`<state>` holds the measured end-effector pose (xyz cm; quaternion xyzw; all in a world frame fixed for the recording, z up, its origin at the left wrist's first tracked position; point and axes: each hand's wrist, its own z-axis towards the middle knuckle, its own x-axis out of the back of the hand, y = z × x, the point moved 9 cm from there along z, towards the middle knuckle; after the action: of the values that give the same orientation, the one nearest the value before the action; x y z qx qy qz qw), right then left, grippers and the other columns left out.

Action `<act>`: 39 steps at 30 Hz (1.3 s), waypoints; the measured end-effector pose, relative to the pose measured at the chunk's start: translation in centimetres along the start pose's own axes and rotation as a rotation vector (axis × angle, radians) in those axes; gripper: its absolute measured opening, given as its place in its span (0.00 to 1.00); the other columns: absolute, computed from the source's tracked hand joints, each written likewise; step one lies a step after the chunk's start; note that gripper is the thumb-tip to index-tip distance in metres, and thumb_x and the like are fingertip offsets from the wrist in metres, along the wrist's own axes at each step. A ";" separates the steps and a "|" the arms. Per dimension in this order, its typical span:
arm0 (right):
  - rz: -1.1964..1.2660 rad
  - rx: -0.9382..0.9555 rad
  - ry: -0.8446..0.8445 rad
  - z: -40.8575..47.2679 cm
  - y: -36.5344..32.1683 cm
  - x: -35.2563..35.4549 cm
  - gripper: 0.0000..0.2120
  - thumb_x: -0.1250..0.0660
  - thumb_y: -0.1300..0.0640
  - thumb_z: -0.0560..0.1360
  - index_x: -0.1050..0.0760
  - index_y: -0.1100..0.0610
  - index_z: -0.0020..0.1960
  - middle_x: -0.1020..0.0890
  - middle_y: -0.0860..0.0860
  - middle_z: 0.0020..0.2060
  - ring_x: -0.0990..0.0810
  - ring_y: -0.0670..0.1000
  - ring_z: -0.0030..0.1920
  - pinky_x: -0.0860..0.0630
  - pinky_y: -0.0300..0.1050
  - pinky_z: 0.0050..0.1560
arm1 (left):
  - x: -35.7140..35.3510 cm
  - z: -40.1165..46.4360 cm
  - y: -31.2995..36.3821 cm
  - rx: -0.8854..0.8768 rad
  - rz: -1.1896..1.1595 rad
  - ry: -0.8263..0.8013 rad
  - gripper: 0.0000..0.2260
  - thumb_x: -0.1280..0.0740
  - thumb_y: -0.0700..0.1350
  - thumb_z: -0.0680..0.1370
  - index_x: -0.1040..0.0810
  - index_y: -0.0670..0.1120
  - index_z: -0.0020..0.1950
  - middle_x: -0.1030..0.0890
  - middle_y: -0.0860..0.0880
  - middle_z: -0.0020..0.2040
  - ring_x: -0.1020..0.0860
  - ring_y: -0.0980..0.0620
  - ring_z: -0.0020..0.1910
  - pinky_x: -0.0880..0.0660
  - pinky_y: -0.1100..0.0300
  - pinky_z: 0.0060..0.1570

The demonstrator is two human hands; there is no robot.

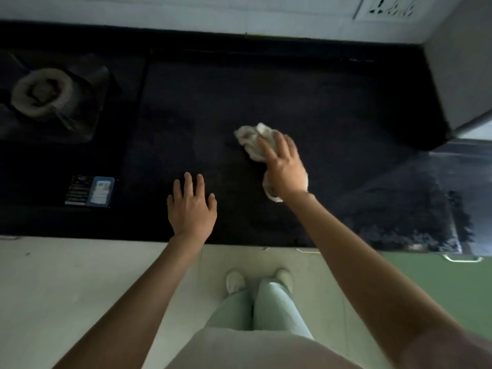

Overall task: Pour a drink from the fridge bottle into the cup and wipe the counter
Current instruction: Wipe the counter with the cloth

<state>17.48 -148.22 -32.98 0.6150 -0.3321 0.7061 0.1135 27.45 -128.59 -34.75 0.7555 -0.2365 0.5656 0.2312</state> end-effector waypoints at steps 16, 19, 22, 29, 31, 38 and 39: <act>0.104 -0.095 0.130 -6.8 -1.7 -0.4 0.37 0.33 0.66 0.68 0.37 0.48 0.74 0.37 0.57 0.74 0.40 0.63 0.73 0.29 0.58 0.64 | 0.4 -4.3 5.1 -0.259 0.010 0.139 0.23 0.36 0.48 0.78 0.30 0.42 0.71 0.32 0.39 0.72 0.33 0.35 0.69 0.30 0.38 0.60; 0.017 -0.050 0.037 -4.4 2.8 0.8 0.37 0.33 0.66 0.71 0.40 0.47 0.75 0.40 0.56 0.75 0.44 0.61 0.75 0.29 0.57 0.65 | -0.5 -6.7 8.8 -0.404 -0.008 0.132 0.22 0.36 0.48 0.78 0.30 0.44 0.71 0.31 0.40 0.72 0.33 0.36 0.70 0.30 0.39 0.61; -0.011 -0.245 0.098 -6.3 9.8 3.6 0.34 0.36 0.67 0.73 0.38 0.47 0.75 0.39 0.57 0.74 0.44 0.60 0.74 0.26 0.58 0.61 | -1.2 -8.1 12.2 -0.510 -0.032 0.112 0.22 0.36 0.48 0.78 0.30 0.45 0.71 0.31 0.41 0.72 0.33 0.37 0.70 0.30 0.40 0.63; -0.010 -0.573 0.273 -16.2 10.6 4.4 0.38 0.35 0.68 0.68 0.38 0.47 0.74 0.41 0.56 0.75 0.44 0.60 0.74 0.25 0.58 0.59 | -2.5 -7.6 14.4 -0.538 -0.050 0.069 0.23 0.33 0.50 0.76 0.28 0.46 0.70 0.30 0.42 0.71 0.31 0.37 0.69 0.31 0.38 0.62; 0.000 -0.528 0.290 -16.3 7.4 2.9 0.37 0.34 0.67 0.68 0.36 0.47 0.73 0.38 0.57 0.74 0.41 0.61 0.73 0.25 0.58 0.59 | -3.0 -7.8 14.2 -0.553 -0.033 0.065 0.24 0.32 0.50 0.75 0.28 0.46 0.70 0.30 0.41 0.71 0.31 0.37 0.69 0.31 0.38 0.62; 0.006 -0.205 0.134 -9.6 6.9 2.6 0.35 0.35 0.67 0.69 0.36 0.51 0.74 0.37 0.59 0.73 0.40 0.64 0.72 0.30 0.58 0.65 | -3.1 -7.3 14.1 -0.563 -0.043 0.044 0.23 0.38 0.52 0.79 0.32 0.48 0.73 0.34 0.43 0.74 0.36 0.39 0.73 0.34 0.41 0.66; -0.028 -0.217 0.129 -9.4 8.8 3.3 0.36 0.35 0.67 0.69 0.36 0.51 0.74 0.37 0.60 0.73 0.40 0.65 0.72 0.32 0.59 0.67 | -3.2 -7.3 14.1 -0.559 -0.048 0.035 0.23 0.39 0.52 0.80 0.33 0.48 0.73 0.35 0.43 0.75 0.37 0.39 0.73 0.35 0.41 0.67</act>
<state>4.27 -149.96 -33.01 0.5570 -0.3900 0.7024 0.2105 12.46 -134.77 -34.80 0.6577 -0.3616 0.4857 0.4480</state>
